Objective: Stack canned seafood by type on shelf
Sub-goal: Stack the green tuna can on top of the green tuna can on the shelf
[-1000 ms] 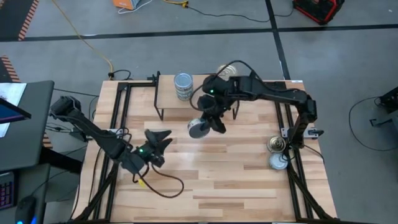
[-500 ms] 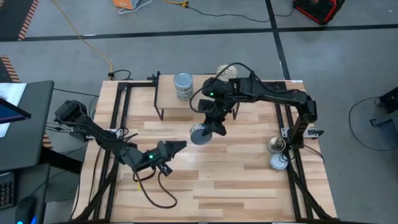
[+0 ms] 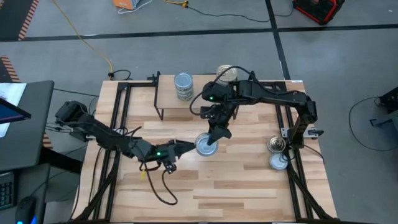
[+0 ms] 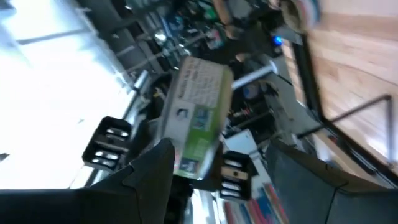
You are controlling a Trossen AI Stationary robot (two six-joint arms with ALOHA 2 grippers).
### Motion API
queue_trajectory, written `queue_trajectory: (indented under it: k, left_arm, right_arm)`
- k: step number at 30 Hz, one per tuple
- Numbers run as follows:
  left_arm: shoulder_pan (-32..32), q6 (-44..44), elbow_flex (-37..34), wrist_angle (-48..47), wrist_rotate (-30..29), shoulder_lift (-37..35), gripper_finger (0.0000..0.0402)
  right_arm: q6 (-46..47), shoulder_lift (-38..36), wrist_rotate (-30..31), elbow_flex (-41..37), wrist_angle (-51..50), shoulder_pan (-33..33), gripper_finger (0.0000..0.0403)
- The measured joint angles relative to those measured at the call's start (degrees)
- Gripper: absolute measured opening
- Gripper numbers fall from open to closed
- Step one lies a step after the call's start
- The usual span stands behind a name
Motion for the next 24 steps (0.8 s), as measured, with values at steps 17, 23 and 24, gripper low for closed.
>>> queue_trajectory:
  k: [17,23,24]
  left_arm:
    - [3.8,6.9,1.2,-0.2,15.7,0.0,0.0241]
    - [5.4,8.0,1.2,0.0,19.6,0.0,0.0237]
    - [5.6,7.9,1.2,0.0,20.1,0.0,0.0233]
  right_arm:
    - [8.6,0.0,0.5,0.0,4.0,2.4,0.0167]
    - [9.0,0.0,0.6,0.0,6.2,2.5,0.0159]
    - [9.1,0.0,0.7,0.0,6.2,2.5,0.0159]
